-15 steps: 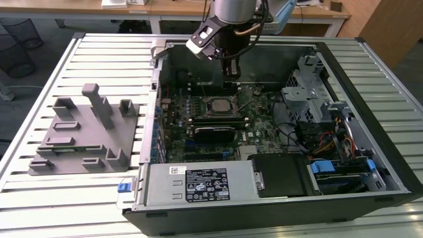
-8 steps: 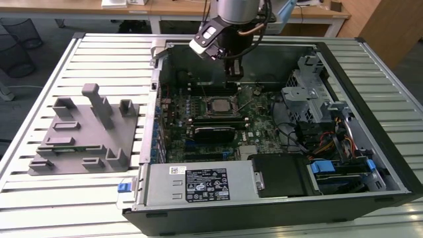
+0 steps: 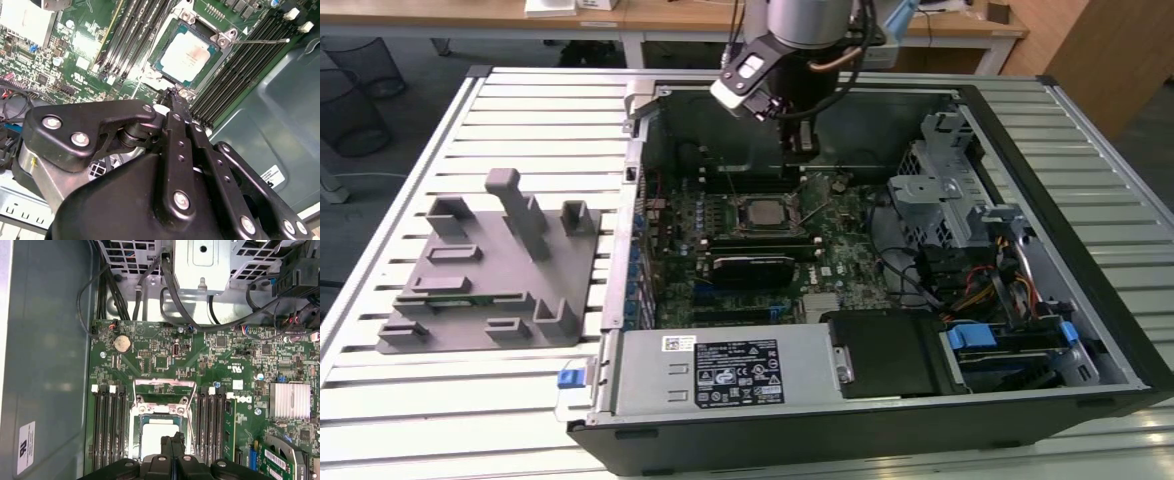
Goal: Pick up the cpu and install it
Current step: 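Close the cpu cover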
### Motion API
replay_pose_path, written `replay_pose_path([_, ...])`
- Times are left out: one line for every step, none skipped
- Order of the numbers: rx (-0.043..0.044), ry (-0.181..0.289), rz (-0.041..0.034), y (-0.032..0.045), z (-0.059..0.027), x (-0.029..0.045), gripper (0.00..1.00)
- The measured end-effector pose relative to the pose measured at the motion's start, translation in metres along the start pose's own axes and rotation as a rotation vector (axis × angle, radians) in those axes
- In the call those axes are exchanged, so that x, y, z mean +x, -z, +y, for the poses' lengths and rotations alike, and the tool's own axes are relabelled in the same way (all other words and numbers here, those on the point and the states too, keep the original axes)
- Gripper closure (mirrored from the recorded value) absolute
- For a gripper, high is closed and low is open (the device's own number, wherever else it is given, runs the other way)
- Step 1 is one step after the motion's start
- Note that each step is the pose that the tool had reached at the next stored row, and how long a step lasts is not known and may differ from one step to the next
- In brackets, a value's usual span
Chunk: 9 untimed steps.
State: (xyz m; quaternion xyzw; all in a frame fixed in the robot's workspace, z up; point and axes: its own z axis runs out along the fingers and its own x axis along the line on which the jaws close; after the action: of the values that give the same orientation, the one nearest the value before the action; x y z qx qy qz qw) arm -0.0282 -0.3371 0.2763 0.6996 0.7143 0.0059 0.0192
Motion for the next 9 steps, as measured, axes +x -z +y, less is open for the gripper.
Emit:
replay_pose_path([0.0, 0.0, 0.0, 0.0, 0.0005, 0.0, 0.89])
replay_pose_path([0.0, 0.0, 0.0, -0.0001, 0.0011, 0.0, 0.89])
replay_pose_path([0.0, 0.0, 0.0, -0.0001, 0.002, 0.0, 0.89])
replay_pose_path([-0.0001, 0.0, 0.0001, -0.0001, 0.0031, 0.0, 0.89])
replay_pose_path([-0.0001, 0.0, 0.0001, -0.0002, 0.0039, -0.0001, 0.89])
replay_pose_path([0.0, 0.0, 0.0001, -0.0002, 0.0045, -0.0001, 0.89])
replay_pose_path([0.0, 0.0, 0.0001, -0.0002, 0.0051, -0.0001, 0.89])
replay_pose_path([-0.0001, 0.0, 0.0, -0.0002, 0.0057, -0.0001, 0.89])
replay_pose_path([0.0, 0.0, 0.0001, -0.0002, 0.0062, -0.0001, 0.89])
